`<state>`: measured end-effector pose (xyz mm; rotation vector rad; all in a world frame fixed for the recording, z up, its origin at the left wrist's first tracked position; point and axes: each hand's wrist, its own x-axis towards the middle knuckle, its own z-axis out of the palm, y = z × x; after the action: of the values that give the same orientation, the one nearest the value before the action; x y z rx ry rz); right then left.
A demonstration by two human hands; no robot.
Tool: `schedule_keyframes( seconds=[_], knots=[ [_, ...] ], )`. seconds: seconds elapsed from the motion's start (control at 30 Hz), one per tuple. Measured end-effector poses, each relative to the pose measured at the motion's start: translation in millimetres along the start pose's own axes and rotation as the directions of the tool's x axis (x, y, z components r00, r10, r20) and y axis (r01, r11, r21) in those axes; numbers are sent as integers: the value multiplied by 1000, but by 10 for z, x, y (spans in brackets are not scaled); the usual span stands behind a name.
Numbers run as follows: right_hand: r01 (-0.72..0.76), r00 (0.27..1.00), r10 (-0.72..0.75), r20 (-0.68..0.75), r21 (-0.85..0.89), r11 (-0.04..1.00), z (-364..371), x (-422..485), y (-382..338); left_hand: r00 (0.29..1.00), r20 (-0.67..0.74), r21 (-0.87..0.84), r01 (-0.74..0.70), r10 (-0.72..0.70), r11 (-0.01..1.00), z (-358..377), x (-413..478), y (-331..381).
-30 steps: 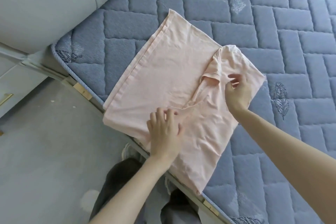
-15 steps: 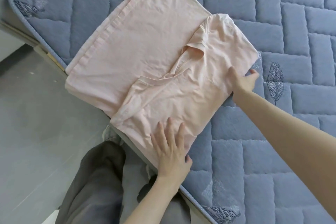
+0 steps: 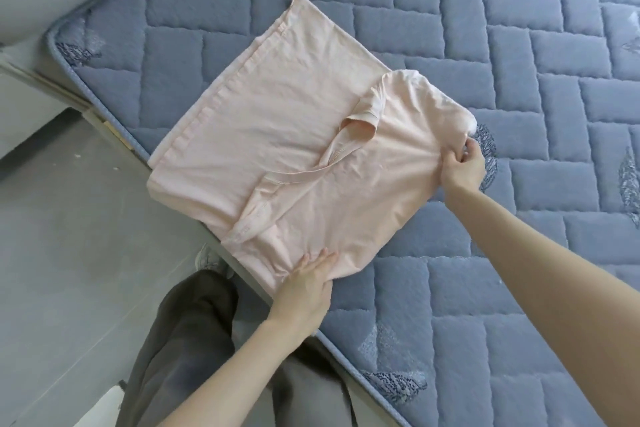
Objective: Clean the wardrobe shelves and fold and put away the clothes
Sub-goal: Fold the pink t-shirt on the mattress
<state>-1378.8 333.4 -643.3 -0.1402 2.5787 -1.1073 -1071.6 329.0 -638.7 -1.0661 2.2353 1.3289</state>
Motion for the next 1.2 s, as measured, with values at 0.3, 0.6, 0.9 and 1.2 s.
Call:
schedule_keyframes(
  seconds=[0.3, 0.6, 0.9, 1.2],
  knots=[
    [-11, 999, 11, 35, 8, 1000, -563, -210, -299, 980, 186, -366, -1, 74, 931, -74, -219, 358],
    [0, 992, -26, 123, 202, 979, 535, -290, -1339, 978, -60, -476, 149, -202, 866, -1273, -124, -459],
    [-169, 874, 55, 483, 195, 966, 1920, -262, -1955, 948, -43, -539, 244, -316, 806, -2146, 461, -1519],
    [-109, 981, 116, 152, -55, 993, 1733, -737, -1256, 915, -292, -280, 196, -277, 940, -2370, 834, -1380]
  ],
)
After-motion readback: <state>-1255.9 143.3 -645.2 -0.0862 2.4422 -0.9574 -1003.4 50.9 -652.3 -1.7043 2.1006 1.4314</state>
